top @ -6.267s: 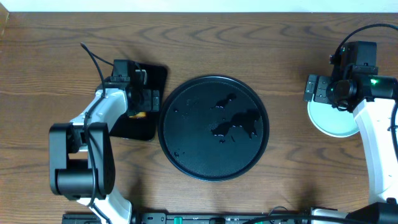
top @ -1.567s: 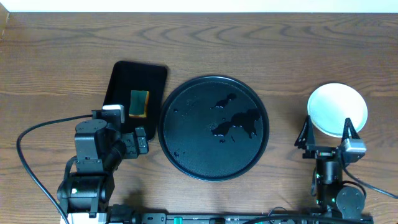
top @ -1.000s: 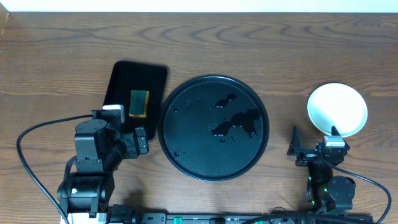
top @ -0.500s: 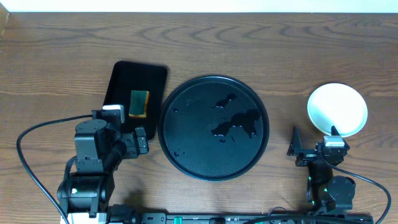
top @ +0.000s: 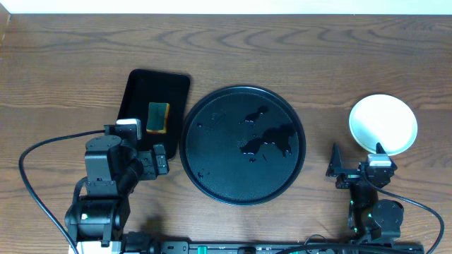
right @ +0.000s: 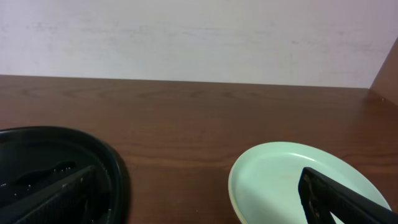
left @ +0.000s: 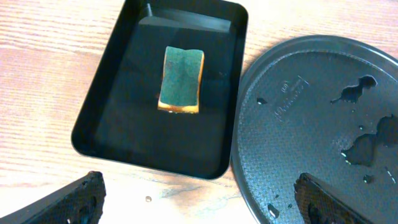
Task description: Clean dirty plates on tray and stack at the side
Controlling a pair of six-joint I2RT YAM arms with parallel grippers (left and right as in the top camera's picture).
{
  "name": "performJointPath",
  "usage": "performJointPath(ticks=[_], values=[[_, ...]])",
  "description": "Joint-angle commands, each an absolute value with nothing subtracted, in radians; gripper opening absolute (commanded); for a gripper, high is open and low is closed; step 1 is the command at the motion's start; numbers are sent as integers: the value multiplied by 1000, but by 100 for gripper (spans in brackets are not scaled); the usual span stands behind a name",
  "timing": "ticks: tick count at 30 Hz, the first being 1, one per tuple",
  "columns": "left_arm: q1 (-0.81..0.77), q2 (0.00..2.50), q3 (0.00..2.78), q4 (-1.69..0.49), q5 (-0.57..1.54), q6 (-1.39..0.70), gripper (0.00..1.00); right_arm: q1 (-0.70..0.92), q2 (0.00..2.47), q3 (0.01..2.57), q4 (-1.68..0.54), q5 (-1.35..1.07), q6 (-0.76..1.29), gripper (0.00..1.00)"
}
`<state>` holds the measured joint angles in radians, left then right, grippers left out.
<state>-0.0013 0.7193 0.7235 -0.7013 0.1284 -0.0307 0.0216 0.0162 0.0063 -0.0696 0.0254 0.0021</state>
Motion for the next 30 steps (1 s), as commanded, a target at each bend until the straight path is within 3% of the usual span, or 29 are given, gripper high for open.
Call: performJointPath(ticks=[1,18,30], values=[[1,719,719,-702,116,-46,98,19,7,5,-75,18,-16,99],[-1,625,672,-759,91,-43,98,19,7,5,-75,18,-16,99],[-1,277,238,-178,66,-43,98,19,7,5,-75,18,-16,99]])
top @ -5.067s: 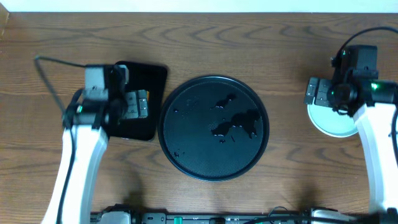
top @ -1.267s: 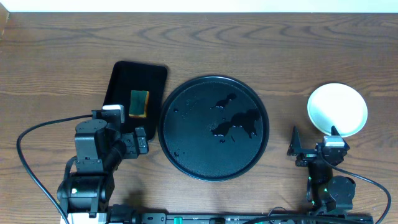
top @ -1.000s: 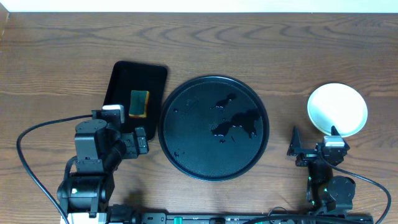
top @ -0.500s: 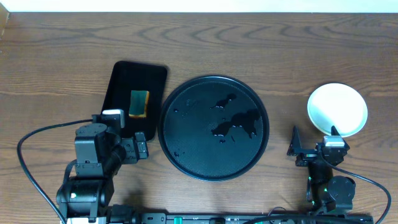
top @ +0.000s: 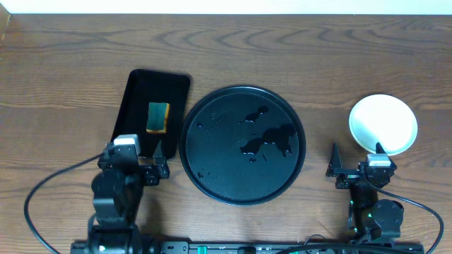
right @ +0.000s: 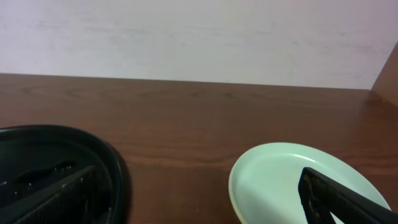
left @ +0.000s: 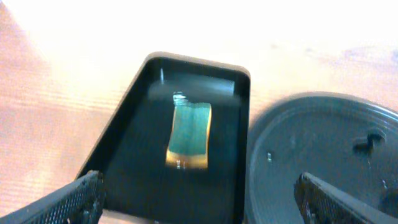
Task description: Clean dirty plates on tray and stack at the side
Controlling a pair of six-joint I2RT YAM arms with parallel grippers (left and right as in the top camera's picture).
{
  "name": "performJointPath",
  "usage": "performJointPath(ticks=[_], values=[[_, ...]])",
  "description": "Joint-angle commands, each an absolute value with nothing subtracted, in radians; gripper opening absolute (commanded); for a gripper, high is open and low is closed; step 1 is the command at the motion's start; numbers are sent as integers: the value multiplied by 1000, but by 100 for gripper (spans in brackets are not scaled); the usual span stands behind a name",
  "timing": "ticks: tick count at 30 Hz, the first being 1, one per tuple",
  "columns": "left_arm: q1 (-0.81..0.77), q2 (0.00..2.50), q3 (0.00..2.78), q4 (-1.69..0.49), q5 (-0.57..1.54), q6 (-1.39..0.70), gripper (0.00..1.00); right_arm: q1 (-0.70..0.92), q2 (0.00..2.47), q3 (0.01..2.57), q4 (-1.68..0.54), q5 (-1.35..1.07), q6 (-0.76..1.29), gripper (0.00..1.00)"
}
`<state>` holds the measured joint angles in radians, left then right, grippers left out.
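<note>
The round black tray (top: 244, 144) lies mid-table with wet patches on it and no plate on it. A pale green plate (top: 383, 124) rests on the table at the right, also seen in the right wrist view (right: 292, 180). My left gripper (top: 135, 169) is open near the front end of the small black rectangular tray (top: 134, 88), which holds a green-and-yellow sponge (top: 157, 117). In the left wrist view the sponge (left: 189, 135) lies ahead of the wide-apart fingers. My right gripper (top: 357, 168) is open and empty, just in front of the plate.
The wooden table (top: 296, 49) stretches back to a pale wall (right: 199, 37). Cables (top: 42, 190) loop beside the left arm's base.
My left arm has pulled back toward the table's front edge, so the sponge tray looks farther off in its wrist view. The right arm, plate and trays have not moved.
</note>
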<state>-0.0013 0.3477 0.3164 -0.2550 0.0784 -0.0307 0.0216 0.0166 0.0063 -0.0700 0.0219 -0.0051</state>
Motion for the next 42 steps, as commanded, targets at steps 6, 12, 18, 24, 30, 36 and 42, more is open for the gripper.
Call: performJointPath(ticks=[6,12,18,24,30,36,42], values=[[1,106,52,89,65,-43,98,19,7,5,-75,18,-16,99],[16,2,4,115,67,10,98,19,7,5,-75,18,-16,99],[17,1,4,-3,63,43,98,19,7,5,-75,18,-16,99],[17,1,4,-66,66,10,98,19,7,5,-75,18,-16,99],[17,1,4,-66,66,10,98,19,7,5,-75,18,-16,99],[17,4,4,-66,66,10,98,19,7,5,-75,18,-16,99],[17,4,4,-66,66,9,98,19,7,5,-75,18,-16,99]])
